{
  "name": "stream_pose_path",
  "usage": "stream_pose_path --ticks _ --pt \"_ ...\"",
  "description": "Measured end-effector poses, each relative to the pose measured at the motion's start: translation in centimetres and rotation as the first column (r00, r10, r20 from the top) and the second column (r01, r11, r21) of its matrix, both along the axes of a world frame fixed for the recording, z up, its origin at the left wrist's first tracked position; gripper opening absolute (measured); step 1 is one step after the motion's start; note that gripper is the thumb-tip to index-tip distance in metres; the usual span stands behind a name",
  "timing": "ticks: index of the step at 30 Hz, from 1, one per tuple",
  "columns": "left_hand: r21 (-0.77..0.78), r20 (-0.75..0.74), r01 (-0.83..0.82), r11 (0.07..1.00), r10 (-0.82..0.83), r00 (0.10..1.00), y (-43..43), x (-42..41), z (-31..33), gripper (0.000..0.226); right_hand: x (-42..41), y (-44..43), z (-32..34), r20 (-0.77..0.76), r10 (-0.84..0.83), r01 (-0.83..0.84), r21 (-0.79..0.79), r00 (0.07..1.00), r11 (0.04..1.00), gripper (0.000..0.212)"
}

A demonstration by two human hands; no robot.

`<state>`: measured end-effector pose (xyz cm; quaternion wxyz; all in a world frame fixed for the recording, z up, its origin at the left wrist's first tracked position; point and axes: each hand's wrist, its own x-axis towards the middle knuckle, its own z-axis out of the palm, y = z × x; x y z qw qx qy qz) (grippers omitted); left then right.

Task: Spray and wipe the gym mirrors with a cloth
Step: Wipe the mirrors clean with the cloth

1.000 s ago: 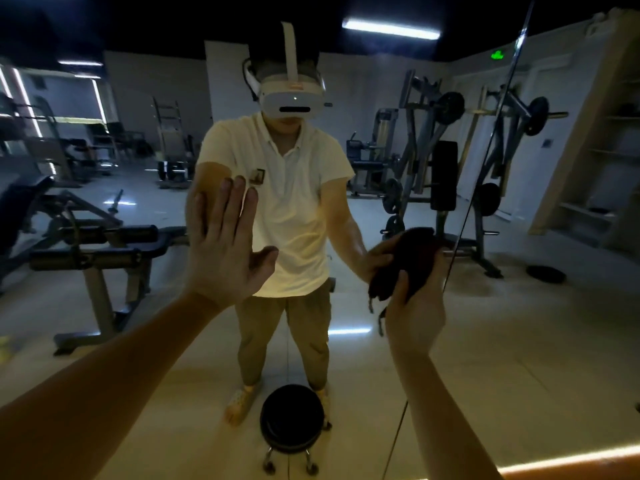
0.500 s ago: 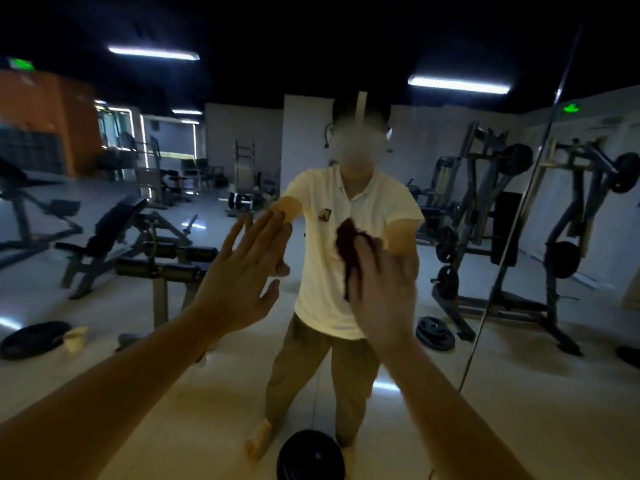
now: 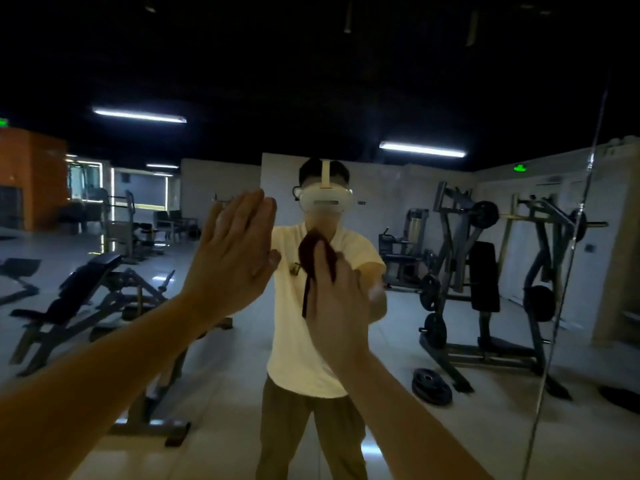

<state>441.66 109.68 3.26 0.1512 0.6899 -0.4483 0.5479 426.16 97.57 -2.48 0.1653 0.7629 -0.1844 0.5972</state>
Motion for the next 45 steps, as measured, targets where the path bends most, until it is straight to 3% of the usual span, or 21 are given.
stream_pose_path --ticks 3,5,9,12,14,17,20,23,26,28,32,35,37,41,45 --pt "-0.065 0.016 0.035 0.997 -0.034 0.999 1.4 2.8 3.2 0.084 0.3 -0.2 0.2 -0.190 -0.095 0.060 -0.185 0.977 0.981 0.054" --pt "-0.106 0.041 0.110 0.988 -0.106 0.994 1.8 4.5 4.7 0.086 -1.3 -1.3 2.3 -0.200 -0.194 0.155 -0.196 0.960 0.968 0.055" --pt "-0.130 0.068 0.211 0.969 -0.203 0.977 1.1 6.6 5.6 0.087 -4.8 -3.4 9.0 0.048 -0.340 0.337 0.059 0.939 0.940 0.061" --pt "-0.152 0.089 0.232 0.961 -0.220 0.971 0.6 7.1 5.2 0.087 -6.0 -5.1 13.9 0.224 -0.414 0.318 0.365 0.882 0.875 0.056" --pt "-0.175 0.106 0.251 0.952 -0.235 0.966 0.5 7.3 5.2 0.086 -5.0 -5.0 15.6 0.280 -0.428 0.288 0.426 0.860 0.858 0.064" --pt "-0.182 0.137 0.274 0.944 -0.252 0.958 0.3 7.6 5.1 0.085 -0.9 -2.4 14.9 0.269 -0.347 0.254 0.327 0.898 0.910 0.067" --pt "-0.190 0.143 0.282 0.940 -0.258 0.956 0.3 7.7 5.1 0.084 3.6 1.6 11.1 0.161 -0.263 0.232 0.189 0.951 0.954 0.067" --pt "-0.186 0.135 0.283 0.941 -0.261 0.956 0.3 7.7 5.2 0.085 5.7 3.4 7.1 -0.053 -0.215 0.210 -0.092 0.975 0.973 0.062" --pt "-0.175 0.135 0.291 0.941 -0.270 0.954 0.3 7.8 5.2 0.085 3.9 1.8 8.0 -0.196 -0.299 0.221 -0.343 0.934 0.913 0.063" --pt "-0.177 0.139 0.283 0.943 -0.260 0.955 0.3 7.8 5.2 0.086 1.3 0.8 11.1 -0.138 -0.330 0.286 -0.265 0.934 0.921 0.063" --pt "-0.177 0.138 0.286 0.942 -0.264 0.955 0.4 7.7 5.2 0.085 -4.6 -3.8 17.3 0.103 -0.484 0.475 0.106 0.869 0.874 0.060" --pt "-0.194 0.131 0.279 0.941 -0.257 0.958 0.3 7.5 5.2 0.086 -4.1 -4.8 19.9 0.263 -0.502 0.396 0.366 0.824 0.842 0.062" --pt "-0.198 0.121 0.279 0.940 -0.259 0.958 0.3 7.4 5.1 0.087 -1.1 -3.0 19.6 0.310 -0.465 0.330 0.399 0.829 0.855 0.063" --pt "-0.189 0.131 0.268 0.945 -0.247 0.960 0.2 7.5 5.2 0.086 5.2 3.1 15.8 0.183 -0.299 0.267 0.181 0.937 0.947 0.070" --pt "-0.178 0.128 0.272 0.946 -0.251 0.959 0.5 7.5 5.1 0.087 6.3 4.1 12.9 -0.097 -0.257 0.228 -0.241 0.962 0.943 0.073"
